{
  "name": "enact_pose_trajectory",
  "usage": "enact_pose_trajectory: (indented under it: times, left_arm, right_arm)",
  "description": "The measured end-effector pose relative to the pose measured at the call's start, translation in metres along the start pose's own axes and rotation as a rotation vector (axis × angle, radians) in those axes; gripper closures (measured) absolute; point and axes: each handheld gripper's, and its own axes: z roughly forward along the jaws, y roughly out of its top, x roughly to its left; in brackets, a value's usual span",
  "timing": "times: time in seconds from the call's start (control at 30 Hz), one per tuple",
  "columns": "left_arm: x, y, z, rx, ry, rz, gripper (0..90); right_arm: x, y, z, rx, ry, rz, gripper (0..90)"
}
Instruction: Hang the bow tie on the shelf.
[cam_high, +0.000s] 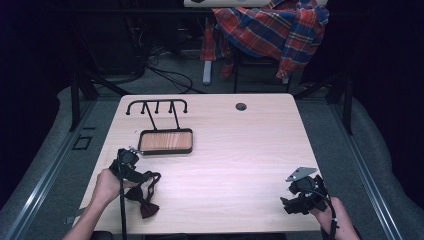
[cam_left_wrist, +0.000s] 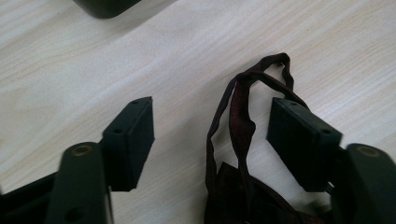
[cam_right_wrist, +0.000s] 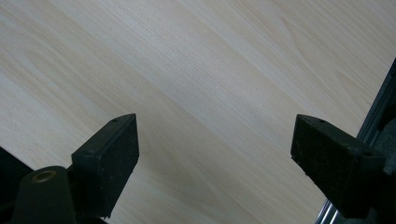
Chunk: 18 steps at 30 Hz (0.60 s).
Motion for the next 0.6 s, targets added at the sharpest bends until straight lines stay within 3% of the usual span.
enact_pose_trajectory:
  times: [0.6]
  left_arm:
    - [-0.011,0.008,0.011,0.079,-0.013,0.029,64.5]
  right_arm:
    - [0.0,0.0,0.0,0.003,0.0,0.001,15.0]
